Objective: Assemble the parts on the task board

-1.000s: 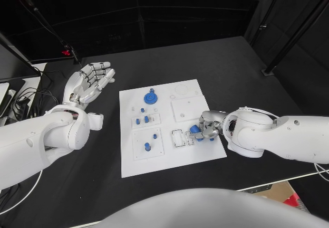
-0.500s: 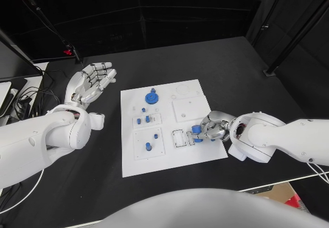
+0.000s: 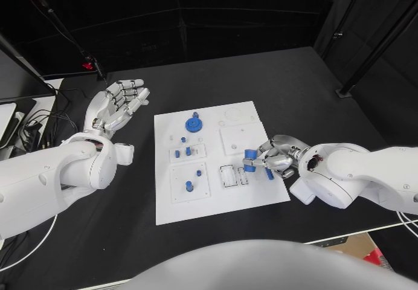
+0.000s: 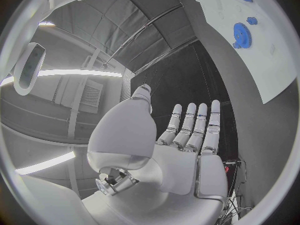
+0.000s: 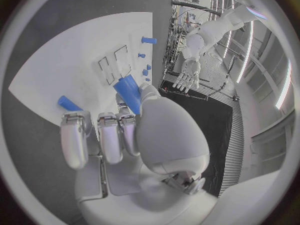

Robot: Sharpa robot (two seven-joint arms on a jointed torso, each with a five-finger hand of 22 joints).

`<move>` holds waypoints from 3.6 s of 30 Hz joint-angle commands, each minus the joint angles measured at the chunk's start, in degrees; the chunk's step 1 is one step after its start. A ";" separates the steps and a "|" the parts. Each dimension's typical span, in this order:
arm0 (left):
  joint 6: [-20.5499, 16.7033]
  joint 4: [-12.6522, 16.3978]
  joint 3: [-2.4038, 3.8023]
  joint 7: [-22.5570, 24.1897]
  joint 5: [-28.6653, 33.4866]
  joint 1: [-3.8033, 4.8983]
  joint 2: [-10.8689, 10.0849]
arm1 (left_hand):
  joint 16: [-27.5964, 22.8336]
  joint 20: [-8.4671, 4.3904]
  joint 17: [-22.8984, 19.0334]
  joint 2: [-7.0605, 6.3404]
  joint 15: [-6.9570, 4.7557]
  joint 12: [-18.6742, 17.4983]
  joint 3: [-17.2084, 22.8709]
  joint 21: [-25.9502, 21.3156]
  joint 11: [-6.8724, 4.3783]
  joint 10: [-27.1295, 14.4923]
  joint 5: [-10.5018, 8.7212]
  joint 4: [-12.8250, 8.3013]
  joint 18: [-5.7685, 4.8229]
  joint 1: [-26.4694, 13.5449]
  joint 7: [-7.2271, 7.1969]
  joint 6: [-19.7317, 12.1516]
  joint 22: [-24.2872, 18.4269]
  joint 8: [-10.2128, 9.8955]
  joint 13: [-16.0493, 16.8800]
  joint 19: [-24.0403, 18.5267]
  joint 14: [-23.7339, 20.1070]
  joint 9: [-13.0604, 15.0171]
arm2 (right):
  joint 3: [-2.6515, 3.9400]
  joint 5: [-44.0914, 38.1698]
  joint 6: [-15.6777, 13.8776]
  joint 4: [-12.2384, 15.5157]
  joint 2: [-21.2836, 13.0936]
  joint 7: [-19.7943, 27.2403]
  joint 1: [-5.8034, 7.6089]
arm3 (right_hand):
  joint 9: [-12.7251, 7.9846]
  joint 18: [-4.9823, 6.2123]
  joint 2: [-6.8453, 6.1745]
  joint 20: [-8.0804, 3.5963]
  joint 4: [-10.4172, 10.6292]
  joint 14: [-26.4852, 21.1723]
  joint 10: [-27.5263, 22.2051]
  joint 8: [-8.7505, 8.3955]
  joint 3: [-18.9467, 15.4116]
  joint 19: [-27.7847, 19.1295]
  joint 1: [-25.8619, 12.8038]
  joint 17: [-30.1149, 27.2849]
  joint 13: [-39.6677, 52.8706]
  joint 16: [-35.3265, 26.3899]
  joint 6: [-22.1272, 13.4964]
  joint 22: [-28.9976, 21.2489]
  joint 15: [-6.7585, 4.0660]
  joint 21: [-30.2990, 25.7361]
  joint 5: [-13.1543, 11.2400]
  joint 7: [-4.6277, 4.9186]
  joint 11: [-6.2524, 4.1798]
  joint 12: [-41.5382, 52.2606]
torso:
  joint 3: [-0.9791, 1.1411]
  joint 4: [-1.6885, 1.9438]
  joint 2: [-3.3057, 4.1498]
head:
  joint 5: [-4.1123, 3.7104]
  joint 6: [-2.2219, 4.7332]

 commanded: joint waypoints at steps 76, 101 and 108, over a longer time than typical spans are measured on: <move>0.67 -0.29 0.05 5.46 0.01 0.05 0.40 | 0.40 0.17 -0.20 0.79 -0.09 0.32 -0.43 0.40 -0.07 -0.33 0.38 0.00 -0.48 -0.02 8.70 -0.45 -0.11 0.34 -0.16 0.17 0.23 -0.14 | 0.00 -29.07 15.86 -3.91 11.70 -14.88 0.29 | -0.19 -0.85 3.68 -1.06 0.39 6.05 5.96 -5.70 -8.47 5.86 -12.94 15.10 15.08 0.28 10.18 15.10 -1.39 0.19 -8.75 -3.90 -1.66 0.14 | 0.00 -0.06 0.04 | 1.54 0.00; 0.76 -0.27 0.05 5.34 0.01 0.05 0.36 | 0.49 0.18 -0.31 0.86 -0.09 0.42 -0.47 0.39 -0.07 -0.36 0.39 -0.01 -0.49 0.01 8.70 -0.50 -0.13 0.43 -0.22 0.13 0.24 -0.19 | 0.00 -29.08 15.98 -4.46 12.07 -15.11 0.29 | 0.87 -0.85 4.65 -1.00 0.37 6.05 5.96 -7.06 -16.40 5.86 -20.83 15.10 15.08 0.28 10.55 15.10 -1.26 0.19 -19.58 -3.67 -1.49 0.14 | 0.03 -0.08 0.04 | 1.47 0.00; 0.79 -0.30 0.05 5.32 0.01 0.04 0.38 | 0.49 0.18 -0.31 0.86 -0.09 0.42 -0.47 0.39 -0.07 -0.36 0.39 -0.01 -0.49 0.01 8.70 -0.50 -0.13 0.43 -0.22 0.13 0.24 -0.19 | 0.00 -29.08 15.43 -4.47 12.06 -14.84 0.29 | 0.99 -0.85 5.10 -0.99 0.36 6.05 5.96 -7.17 -17.25 5.86 -22.23 15.10 15.08 0.28 10.57 15.10 -1.29 0.19 -20.46 -3.67 -1.46 0.14 | 0.03 -0.06 0.03 | 1.38 0.00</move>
